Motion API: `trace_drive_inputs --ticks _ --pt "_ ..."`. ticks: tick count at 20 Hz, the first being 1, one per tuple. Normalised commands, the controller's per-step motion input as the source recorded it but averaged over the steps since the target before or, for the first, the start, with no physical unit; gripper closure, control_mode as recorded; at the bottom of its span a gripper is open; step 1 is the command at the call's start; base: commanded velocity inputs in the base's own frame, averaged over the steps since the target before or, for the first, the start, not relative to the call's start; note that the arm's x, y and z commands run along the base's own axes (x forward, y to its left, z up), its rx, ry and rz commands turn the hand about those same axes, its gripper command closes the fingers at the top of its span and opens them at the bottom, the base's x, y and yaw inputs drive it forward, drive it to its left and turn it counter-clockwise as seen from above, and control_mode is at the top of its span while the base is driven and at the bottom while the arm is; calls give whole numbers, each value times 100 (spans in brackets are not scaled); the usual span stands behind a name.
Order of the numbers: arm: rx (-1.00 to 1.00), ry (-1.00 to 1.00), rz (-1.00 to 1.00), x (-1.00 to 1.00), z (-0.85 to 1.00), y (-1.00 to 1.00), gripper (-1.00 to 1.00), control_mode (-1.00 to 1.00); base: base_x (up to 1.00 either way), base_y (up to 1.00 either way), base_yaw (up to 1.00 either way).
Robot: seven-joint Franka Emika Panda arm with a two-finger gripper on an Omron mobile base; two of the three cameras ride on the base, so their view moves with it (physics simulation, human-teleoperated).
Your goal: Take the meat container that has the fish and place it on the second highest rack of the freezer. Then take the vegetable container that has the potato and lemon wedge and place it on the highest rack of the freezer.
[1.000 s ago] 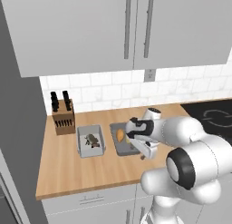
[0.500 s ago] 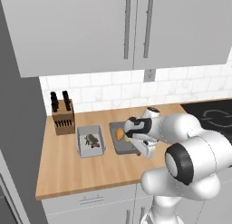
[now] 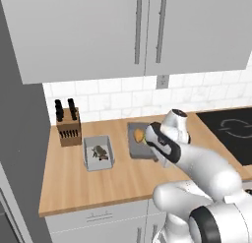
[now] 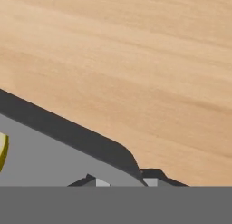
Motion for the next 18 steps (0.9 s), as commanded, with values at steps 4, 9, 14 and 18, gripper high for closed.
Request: trace_drive_inputs --ticks 4,9,14,18 --pt "0 -23 -8 -40 65 0 100 -100 0 0 0" --pt "0 -2 -8 -49 95 0 100 -100 0 0 0" --pt "0 3 -11 -56 96 -19 100 -100 0 0 0" --pt "0 0 -6 -69 70 -54 100 -100 0 0 0"
